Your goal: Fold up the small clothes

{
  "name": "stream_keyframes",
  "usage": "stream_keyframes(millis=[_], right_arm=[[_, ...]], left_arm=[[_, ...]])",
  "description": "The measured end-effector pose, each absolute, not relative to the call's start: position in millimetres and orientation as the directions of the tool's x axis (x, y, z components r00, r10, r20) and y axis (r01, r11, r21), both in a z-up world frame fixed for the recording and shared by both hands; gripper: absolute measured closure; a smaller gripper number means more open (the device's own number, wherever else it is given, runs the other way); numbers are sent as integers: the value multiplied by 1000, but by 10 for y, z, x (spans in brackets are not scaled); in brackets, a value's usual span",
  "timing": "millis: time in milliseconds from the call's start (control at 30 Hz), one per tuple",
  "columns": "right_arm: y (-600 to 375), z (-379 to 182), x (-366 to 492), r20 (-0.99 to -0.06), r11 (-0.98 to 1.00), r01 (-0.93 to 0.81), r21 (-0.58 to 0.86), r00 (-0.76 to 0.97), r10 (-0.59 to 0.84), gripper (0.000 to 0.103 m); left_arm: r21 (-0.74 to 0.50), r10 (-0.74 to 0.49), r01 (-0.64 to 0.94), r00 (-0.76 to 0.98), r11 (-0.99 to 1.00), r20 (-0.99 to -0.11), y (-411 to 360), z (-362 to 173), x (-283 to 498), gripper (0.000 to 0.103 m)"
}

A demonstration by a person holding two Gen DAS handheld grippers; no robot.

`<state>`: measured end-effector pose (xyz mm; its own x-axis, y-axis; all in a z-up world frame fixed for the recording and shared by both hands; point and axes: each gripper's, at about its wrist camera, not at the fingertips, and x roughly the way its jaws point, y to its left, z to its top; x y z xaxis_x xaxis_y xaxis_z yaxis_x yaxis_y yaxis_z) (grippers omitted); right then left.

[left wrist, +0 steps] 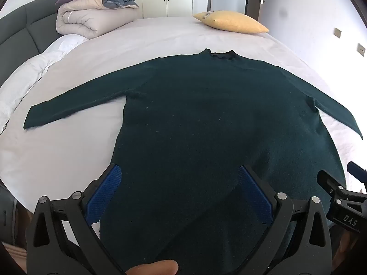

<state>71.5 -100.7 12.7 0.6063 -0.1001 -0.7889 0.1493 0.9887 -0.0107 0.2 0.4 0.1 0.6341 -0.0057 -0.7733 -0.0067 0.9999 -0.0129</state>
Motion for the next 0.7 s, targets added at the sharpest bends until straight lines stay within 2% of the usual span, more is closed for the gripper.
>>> stream_keyframes(millis=[700], right_arm=[[-937, 115, 699, -793, 989, 149, -14, 601, -102, 0]], left_arm=[[-12, -3, -10, 637, 1000, -771, -3, -2, -1, 0]])
